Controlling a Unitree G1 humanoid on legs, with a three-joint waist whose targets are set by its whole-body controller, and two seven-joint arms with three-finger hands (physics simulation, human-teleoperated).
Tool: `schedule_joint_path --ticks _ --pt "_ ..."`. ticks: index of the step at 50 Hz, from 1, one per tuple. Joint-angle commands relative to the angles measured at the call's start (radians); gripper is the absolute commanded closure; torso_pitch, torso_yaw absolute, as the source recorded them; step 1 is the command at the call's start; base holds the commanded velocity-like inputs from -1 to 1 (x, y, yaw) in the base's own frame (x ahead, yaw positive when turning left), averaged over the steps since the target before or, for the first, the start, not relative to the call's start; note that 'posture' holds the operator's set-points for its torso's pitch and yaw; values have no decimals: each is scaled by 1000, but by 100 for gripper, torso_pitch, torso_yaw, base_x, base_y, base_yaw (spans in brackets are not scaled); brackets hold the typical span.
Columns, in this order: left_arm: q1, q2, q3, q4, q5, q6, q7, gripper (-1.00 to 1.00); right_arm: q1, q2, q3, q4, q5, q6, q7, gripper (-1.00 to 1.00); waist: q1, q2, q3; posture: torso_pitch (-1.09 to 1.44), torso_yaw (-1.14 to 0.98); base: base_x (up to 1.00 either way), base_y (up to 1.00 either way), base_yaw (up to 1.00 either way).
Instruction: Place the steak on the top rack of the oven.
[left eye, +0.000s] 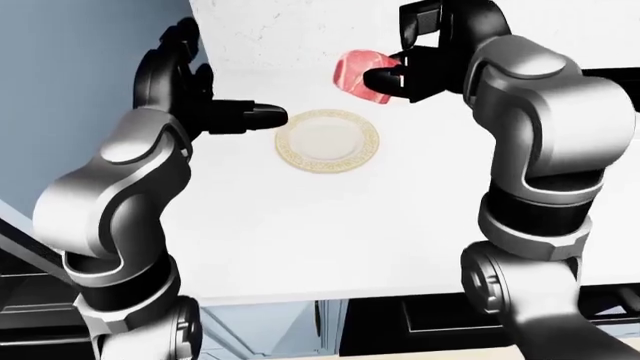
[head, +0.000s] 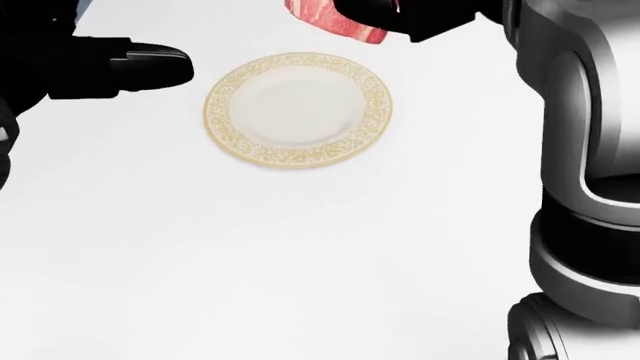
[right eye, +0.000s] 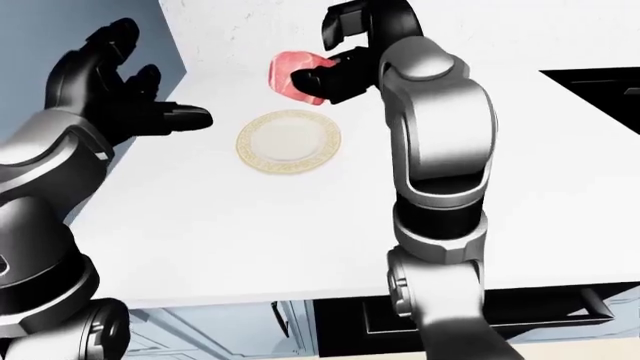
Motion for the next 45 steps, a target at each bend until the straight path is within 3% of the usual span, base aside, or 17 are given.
schedule_joint_path --ticks 1,9,10,13,28,33,35,36,37,38,39,41,45 --pt "-39 11 9 -24 10 -30 -2 -100 -43 -13 -11 -37 -4 -24 3 100 1 1 -33 0 0 0 0 0" --pt "-56 1 17 -34 9 -13 -1 -100 -16 -15 -9 -70 -16 -10 7 100 0 -1 -31 0 0 0 0 0" --pt "-58 2 17 -33 8 -13 -2 -100 -13 -14 -9 -72 -17 -11 7 100 0 4 -51 0 0 -8 0 0" --pt "-60 1 20 -30 6 -15 0 -100 0 -8 -12 -73 -19 -18 7 100 0 6 -72 0 0 -22 0 0" --pt "-51 -1 21 -39 -5 -13 6 -100 -2 -3 -9 -74 -20 -18 7 100 -6 15 -56 0 0 -21 0 0" --pt "-45 0 20 -40 -6 -17 6 -100 9 1 -9 -79 -21 -22 6 100 -11 -6 -55 0 0 -20 0 0" --pt "-44 0 18 -39 -6 -19 6 -100 15 5 -9 -78 -22 -27 3 100 -12 -30 -61 0 0 -20 0 0" --pt "-41 -1 17 -40 -6 -19 6 -100 19 5 -8 -78 -22 -29 4 100 -10 -54 -67 0 0 -20 0 0" --pt "-42 -1 16 -41 -6 -18 6 -100 19 5 -9 -78 -21 -29 4 100 -6 -57 -65 0 0 -20 0 0" --pt "-40 -1 16 -40 -5 -20 6 -100 17 3 -9 -77 -21 -28 5 100 -9 -45 -63 0 0 -20 0 0" --pt "-37 -1 13 -40 -3 -23 4 -100 15 1 -9 -76 -22 -27 6 100 0 -52 -65 0 0 -20 0 0" --pt "-46 -1 12 -34 -1 -21 4 -100 18 -2 -4 -70 -24 -35 8 100 1 -44 -74 0 0 -19 0 0" --pt "-55 -2 11 -29 1 -19 3 -100 14 0 -6 -65 -26 -39 11 100 11 -26 -64 0 0 -20 0 0"
